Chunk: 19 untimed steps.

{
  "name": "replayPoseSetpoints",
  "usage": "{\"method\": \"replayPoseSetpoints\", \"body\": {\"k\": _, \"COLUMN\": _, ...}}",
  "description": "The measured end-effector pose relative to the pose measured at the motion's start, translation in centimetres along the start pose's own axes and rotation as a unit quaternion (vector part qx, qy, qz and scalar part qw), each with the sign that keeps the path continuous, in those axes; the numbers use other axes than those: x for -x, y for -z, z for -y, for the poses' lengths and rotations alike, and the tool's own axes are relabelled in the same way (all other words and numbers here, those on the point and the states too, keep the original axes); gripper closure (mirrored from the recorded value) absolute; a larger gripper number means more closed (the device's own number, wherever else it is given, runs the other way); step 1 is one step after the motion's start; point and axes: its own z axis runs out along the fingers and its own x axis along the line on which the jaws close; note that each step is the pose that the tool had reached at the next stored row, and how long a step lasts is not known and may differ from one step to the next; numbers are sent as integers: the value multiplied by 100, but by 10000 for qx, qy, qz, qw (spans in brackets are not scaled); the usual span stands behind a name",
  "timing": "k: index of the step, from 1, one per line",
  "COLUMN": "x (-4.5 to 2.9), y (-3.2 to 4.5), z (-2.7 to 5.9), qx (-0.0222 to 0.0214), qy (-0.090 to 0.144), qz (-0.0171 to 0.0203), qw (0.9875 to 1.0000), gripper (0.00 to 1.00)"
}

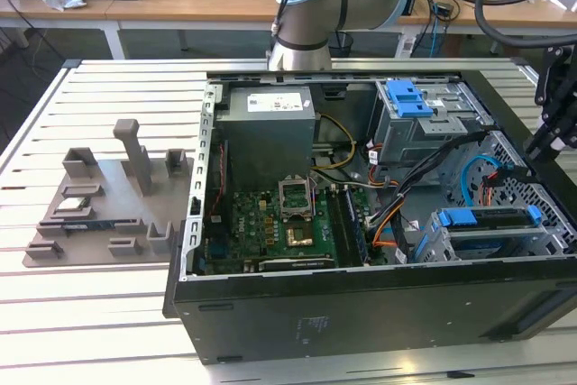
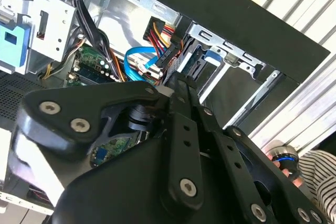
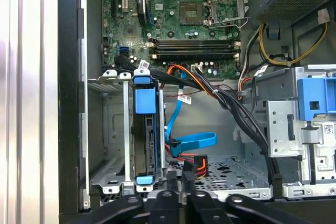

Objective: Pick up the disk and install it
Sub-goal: 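Insert the first disk wire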

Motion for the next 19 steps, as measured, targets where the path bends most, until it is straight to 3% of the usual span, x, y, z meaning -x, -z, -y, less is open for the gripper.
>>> {"method": "replayPoseSetpoints", "body": {"k": 3, "x": 0, "y": -3, "z": 0, "qx": 0, "qy": 0, "qz": -4, "qw": 10000, "gripper": 64}}
{"method": "replayPoseSetpoints", "body": {"k": 5, "x": 0, "y": -29, "z": 11, "qx": -3, "qy": -89, "qz": -22, "qw": 10000, "gripper": 64}}
{"method": "replayPoseSetpoints", "body": {"k": 10, "x": 25, "y": -134, "z": 62, "qx": 8, "qy": -201, "qz": -17, "qw": 9998, "gripper": 64}}
{"method": "replayPoseSetpoints", "body": {"k": 15, "x": 152, "y": -283, "z": 72, "qx": 16, "qy": -216, "qz": -16, "qw": 9998, "gripper": 64}}
{"method": "replayPoseSetpoints", "body": {"k": 19, "x": 153, "y": -361, "z": 78, "qx": 16, "qy": -216, "qz": -23, "qw": 9998, "gripper": 64}}
